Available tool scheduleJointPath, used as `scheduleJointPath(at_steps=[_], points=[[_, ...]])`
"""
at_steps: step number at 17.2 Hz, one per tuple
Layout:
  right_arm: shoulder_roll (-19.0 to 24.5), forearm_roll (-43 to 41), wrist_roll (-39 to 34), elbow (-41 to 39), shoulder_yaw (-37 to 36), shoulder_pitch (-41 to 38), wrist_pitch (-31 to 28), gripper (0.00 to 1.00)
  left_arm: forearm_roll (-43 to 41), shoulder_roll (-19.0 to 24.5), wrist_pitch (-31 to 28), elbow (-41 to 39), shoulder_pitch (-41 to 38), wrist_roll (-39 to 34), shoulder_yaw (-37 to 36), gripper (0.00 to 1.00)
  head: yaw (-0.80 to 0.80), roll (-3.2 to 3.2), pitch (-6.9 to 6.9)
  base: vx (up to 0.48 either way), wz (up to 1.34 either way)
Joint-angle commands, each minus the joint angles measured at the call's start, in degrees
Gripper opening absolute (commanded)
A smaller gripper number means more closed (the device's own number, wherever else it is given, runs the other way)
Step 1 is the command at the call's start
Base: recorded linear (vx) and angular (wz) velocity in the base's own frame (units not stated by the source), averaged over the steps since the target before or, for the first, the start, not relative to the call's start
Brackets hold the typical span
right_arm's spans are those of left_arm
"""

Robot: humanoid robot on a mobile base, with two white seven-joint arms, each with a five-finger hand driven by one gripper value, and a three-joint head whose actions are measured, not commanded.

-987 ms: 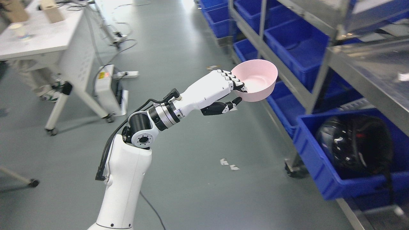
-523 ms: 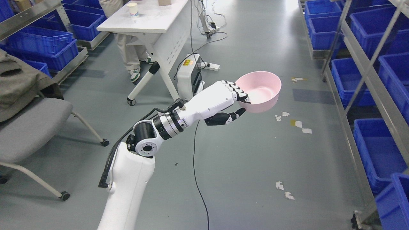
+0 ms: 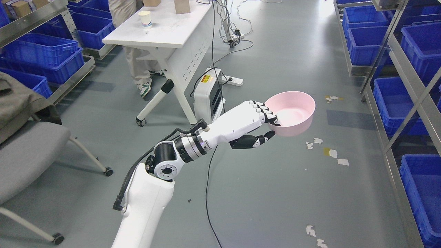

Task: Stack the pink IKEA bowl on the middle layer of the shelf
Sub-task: 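Hold the pink bowl raised in the left hand while driving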

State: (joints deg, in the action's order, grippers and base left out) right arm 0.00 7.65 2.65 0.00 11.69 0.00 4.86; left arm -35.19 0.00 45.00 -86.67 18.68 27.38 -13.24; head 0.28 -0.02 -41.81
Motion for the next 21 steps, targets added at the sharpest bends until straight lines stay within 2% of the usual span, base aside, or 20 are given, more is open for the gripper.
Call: scheduleJointPath(at_steps=[1, 7, 10, 21], points=[[-1.0, 0.0, 0.0, -1.0, 0.0, -0.9, 0.0, 1.00, 2.5, 1.0, 0.0, -0.1, -1.6, 0.3, -2.4, 0.01, 0.00, 0.00, 0.00, 0.341, -0.23], [-1.0, 0.0, 0.0, -1.0, 0.0, -0.9, 0.0, 1.00, 4.8, 1.0, 0.0, -0.2, -2.9, 0.3, -2.9, 0.01, 0.00, 0.00, 0.00, 0.370, -0.34], [-1.0, 0.0, 0.0, -1.0, 0.0, -0.9, 0.0, 1.00, 6.4, 1.0, 0.0, -0.4, -5.3, 2.1, -5.7, 0.01, 0.00, 0.00, 0.00, 0.359, -0.31], [-1.0, 0.0, 0.0, -1.0, 0.0, -0.9, 0.0, 1.00, 6.4, 1.0, 0.0, -0.3, -5.0, 3.5, -3.4, 0.01, 0.00, 0.00, -0.01, 0.332, -0.01]])
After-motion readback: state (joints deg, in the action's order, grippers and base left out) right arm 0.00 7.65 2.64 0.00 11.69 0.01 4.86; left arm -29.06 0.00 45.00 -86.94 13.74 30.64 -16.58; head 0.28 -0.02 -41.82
